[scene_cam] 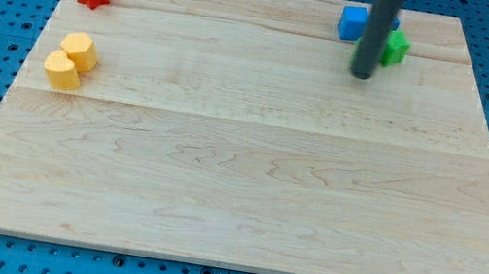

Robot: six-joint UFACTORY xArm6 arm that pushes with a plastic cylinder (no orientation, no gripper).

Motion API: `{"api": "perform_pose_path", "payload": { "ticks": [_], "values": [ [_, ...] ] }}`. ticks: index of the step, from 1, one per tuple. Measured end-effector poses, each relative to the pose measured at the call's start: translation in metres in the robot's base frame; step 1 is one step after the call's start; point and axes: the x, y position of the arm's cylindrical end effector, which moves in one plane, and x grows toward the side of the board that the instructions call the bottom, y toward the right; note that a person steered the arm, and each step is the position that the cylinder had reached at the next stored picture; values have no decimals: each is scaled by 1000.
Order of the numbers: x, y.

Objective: Push the red star to the yellow hexagon

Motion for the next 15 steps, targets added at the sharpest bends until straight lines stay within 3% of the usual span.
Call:
{"api": "perform_pose_path", "payload": {
  "ticks": [5, 7, 10, 12, 13, 15],
  "values": [
    [17, 13],
    [68, -72],
    [71, -158],
    [5, -202],
    [-51, -205],
    [-121, -274]
  ]
}}
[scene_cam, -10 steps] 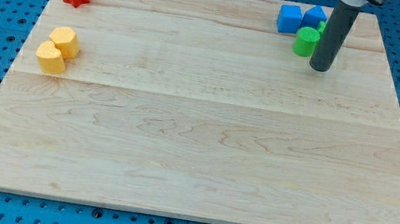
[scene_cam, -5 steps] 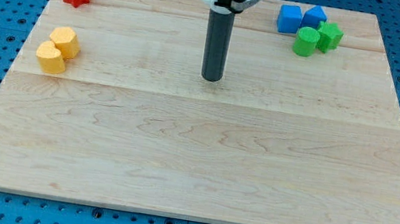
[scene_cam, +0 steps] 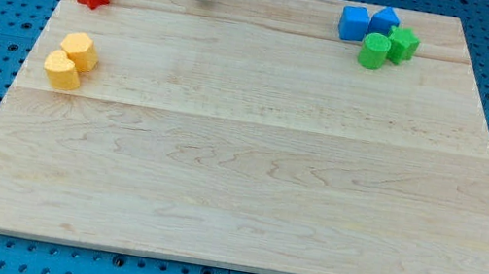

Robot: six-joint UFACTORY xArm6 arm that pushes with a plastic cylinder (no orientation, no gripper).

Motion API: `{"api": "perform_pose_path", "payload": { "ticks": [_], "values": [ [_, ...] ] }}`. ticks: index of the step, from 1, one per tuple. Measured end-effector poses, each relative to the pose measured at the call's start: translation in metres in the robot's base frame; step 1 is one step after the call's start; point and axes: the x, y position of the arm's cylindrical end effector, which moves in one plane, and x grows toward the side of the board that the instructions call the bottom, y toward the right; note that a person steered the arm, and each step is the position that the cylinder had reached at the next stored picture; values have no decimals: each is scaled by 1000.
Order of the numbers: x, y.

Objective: Push the red star to the yellow hexagon

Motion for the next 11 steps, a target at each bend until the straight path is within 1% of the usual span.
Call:
{"api": "perform_pose_path", "payload": {
  "ticks": [1, 3, 5, 6, 7, 8, 9, 10, 11],
  "values": [
    [-13, -45],
    [-13, -147],
    [-13, -183],
    [-11, -190],
    [16, -161],
    [39, -107],
    [81, -104],
    [102, -103],
    [153, -101]
  ]
}}
